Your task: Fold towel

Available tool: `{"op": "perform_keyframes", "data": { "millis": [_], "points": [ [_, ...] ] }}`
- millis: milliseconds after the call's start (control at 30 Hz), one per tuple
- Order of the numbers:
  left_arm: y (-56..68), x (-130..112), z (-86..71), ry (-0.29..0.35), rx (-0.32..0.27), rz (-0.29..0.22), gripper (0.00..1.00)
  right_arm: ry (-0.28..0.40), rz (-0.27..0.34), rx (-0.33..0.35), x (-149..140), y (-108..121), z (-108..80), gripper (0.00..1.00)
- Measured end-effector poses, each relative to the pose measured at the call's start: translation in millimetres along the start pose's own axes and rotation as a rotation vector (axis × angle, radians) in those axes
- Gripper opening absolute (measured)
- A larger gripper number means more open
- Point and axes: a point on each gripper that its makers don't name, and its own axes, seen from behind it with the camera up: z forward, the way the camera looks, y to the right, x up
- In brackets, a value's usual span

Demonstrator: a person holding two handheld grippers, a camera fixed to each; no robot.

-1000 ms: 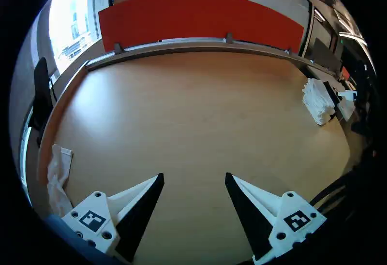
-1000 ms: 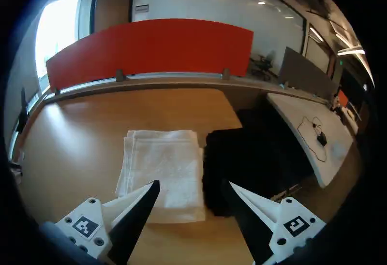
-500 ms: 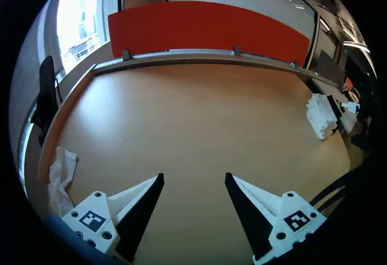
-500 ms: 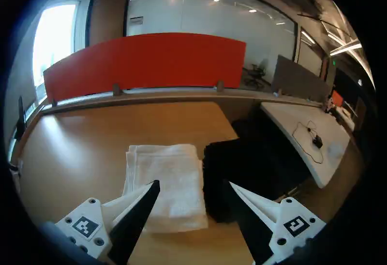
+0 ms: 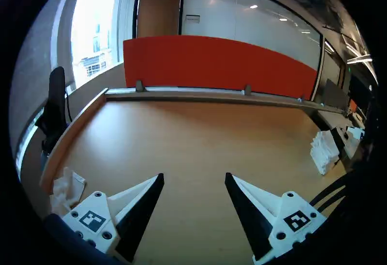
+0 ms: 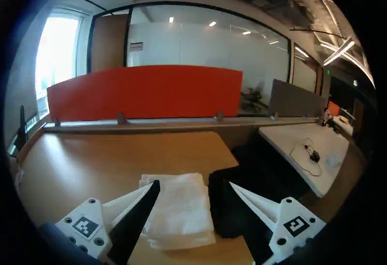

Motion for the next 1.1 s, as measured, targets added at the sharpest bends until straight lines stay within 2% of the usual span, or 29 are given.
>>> {"op": "perform_keyframes", "data": {
  "millis": [167, 467, 667, 867, 1100],
  "points": [
    [-6.5, 26, 1.7, 0.09, 0.018, -0.021, 0.93, 0.068, 0.01, 0.006, 15, -8, -4.9, 1.0],
    [-20.5, 66, 1.2, 0.219, 0.048, -0.031, 0.93, 0.145, -0.007, 0.032, 40, -34, -14.7, 1.0],
    [-25.3, 86, -1.2, 0.283, 0.05, -0.034, 0.93, 0.187, -0.014, 0.065, 58, -64, -22.5, 1.0],
    [-26.9, 105, -3.9, 0.337, 0.044, -0.01, 0.94, 0.224, -0.027, 0.1, 73, -99, -30.7, 1.0],
    [-27.7, 116, -7.0, 0.374, 0.035, -0.001, 0.93, 0.255, -0.027, 0.129, 86, -140, -38.0, 1.0]
  ]
}}
